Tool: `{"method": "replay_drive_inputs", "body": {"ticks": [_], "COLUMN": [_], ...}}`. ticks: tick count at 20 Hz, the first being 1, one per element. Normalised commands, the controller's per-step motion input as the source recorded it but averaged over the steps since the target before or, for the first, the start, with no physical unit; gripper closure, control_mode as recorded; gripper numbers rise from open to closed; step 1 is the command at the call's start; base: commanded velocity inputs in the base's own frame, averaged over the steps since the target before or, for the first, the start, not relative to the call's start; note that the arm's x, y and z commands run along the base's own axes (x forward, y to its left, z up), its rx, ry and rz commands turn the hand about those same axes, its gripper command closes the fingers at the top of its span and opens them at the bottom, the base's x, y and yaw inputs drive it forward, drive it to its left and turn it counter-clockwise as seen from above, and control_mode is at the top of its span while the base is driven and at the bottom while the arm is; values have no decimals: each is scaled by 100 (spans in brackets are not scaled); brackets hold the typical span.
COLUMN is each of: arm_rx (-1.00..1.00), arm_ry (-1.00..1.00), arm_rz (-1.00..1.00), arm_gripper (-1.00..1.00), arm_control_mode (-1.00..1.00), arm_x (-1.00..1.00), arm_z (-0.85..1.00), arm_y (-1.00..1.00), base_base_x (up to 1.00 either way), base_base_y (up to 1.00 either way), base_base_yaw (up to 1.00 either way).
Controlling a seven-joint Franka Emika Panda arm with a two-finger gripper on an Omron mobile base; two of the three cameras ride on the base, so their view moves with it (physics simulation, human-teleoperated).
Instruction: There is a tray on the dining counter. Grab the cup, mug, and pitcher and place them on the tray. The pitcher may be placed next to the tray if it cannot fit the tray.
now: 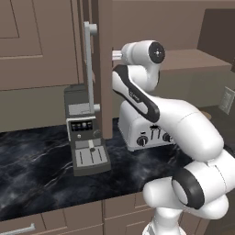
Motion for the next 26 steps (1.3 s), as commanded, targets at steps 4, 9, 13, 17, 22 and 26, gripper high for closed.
{"method": "replay_drive_inputs", "body": {"ticks": [4,9,13,17,22,26], "arm_rx": [0,0,0,0,0,0], "arm_ry": [0,0,0,0,0,0], "arm_rz": [0,0,0,0,0,0], "arm_gripper": [-100,-100,-100,-100,-100,-100], "arm_control_mode": [-100,-100,-100,-100,-100,-100], "arm_x": [12,8,5,3,2,6], "arm_z": [0,0,0,0,0,0], "arm_y": [4,10,6,5,5,6], "base_base_x": [0,0,0,0,0,0], "base_base_y": [0,0,0,0,0,0], "base_base_yaw": [0,0,0,0,0,0]}}
